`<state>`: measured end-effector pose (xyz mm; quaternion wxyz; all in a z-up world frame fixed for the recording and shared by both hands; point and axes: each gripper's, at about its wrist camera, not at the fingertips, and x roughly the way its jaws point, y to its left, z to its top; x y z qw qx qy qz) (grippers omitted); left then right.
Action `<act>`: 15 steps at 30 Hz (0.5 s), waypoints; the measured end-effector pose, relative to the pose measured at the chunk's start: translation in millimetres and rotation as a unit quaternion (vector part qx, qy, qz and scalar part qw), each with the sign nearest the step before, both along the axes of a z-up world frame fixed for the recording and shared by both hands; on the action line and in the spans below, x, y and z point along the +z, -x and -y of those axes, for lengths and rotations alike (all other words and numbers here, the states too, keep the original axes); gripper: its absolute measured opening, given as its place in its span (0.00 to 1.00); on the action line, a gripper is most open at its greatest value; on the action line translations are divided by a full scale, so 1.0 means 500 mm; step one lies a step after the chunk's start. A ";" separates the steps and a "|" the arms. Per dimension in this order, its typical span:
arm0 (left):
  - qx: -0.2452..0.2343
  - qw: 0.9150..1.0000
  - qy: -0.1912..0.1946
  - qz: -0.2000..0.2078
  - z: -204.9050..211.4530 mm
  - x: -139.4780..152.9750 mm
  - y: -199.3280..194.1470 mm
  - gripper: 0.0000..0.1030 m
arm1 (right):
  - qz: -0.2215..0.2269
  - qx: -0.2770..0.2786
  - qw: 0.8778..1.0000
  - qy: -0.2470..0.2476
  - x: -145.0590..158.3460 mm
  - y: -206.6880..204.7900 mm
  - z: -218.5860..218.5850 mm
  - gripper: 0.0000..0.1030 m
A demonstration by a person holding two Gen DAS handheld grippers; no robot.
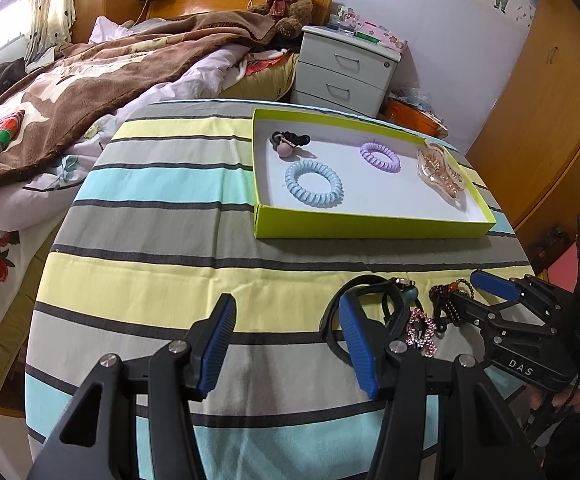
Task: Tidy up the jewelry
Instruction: 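Close the right tool on the brown beaded bracelet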
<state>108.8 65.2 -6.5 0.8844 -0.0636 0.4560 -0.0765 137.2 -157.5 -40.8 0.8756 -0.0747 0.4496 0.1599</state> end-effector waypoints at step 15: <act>0.003 1.000 0.013 -0.013 -0.007 -0.010 0.005 0.54 | 0.019 0.000 1.000 -0.004 0.002 0.029 -0.001 0.11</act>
